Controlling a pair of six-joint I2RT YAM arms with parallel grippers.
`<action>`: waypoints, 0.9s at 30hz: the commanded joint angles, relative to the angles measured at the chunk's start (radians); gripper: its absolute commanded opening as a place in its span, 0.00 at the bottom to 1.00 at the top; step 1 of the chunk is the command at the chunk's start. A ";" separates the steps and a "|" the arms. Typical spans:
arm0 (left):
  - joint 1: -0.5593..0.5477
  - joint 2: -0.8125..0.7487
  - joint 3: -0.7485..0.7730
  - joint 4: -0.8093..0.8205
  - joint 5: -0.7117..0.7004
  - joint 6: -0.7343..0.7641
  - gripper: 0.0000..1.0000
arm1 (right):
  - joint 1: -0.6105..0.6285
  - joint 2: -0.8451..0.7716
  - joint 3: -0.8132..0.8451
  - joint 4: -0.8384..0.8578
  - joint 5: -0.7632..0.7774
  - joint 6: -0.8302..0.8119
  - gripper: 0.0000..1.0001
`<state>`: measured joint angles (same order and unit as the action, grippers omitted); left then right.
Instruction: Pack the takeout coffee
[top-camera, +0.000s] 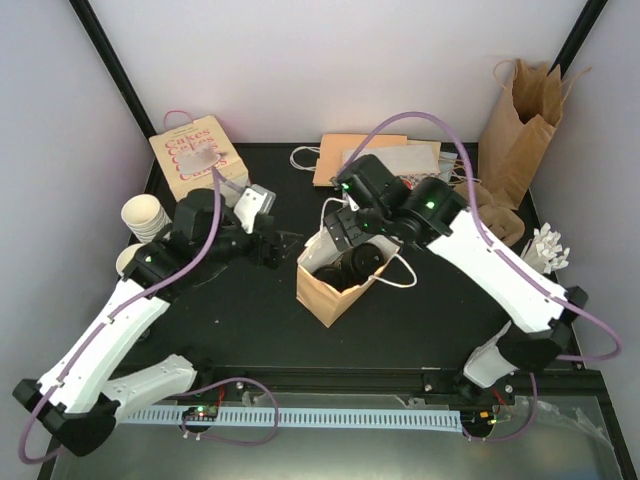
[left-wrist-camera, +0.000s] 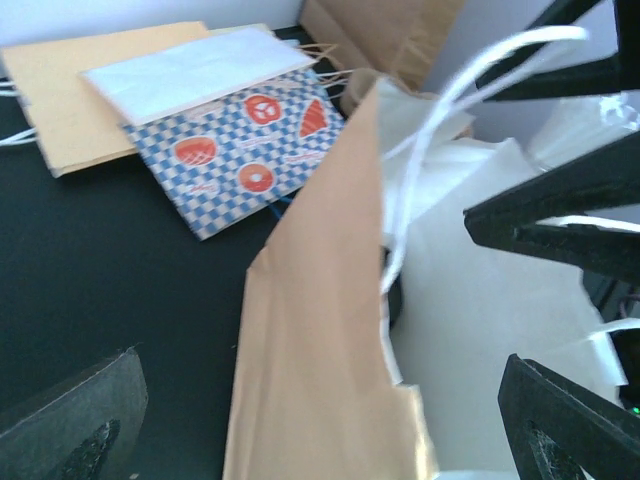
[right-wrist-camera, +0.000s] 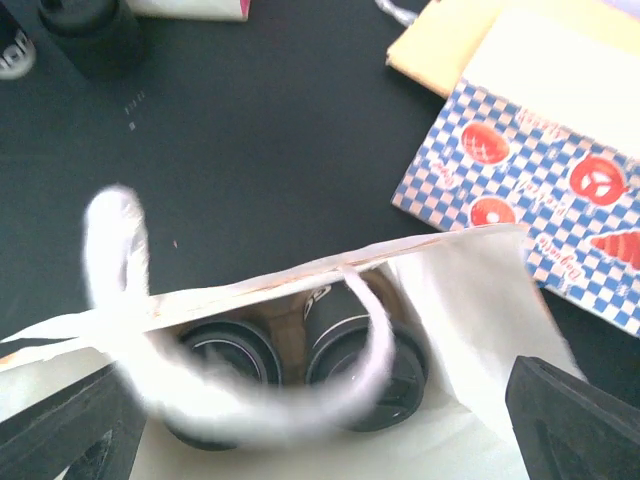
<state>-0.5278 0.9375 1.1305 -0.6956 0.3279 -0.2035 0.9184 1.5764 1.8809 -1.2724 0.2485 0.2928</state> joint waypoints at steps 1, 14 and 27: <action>-0.106 0.071 0.100 -0.024 -0.094 0.003 0.99 | -0.004 -0.097 -0.008 0.040 0.040 0.002 1.00; -0.257 0.326 0.298 -0.147 -0.259 0.065 0.94 | -0.053 -0.275 -0.229 0.038 0.244 0.090 1.00; -0.262 0.500 0.377 -0.177 -0.305 0.089 0.56 | -0.186 -0.334 -0.363 0.134 0.103 0.059 0.95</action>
<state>-0.7815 1.4250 1.4586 -0.8379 0.0475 -0.1383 0.7696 1.2907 1.5288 -1.1957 0.4152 0.3637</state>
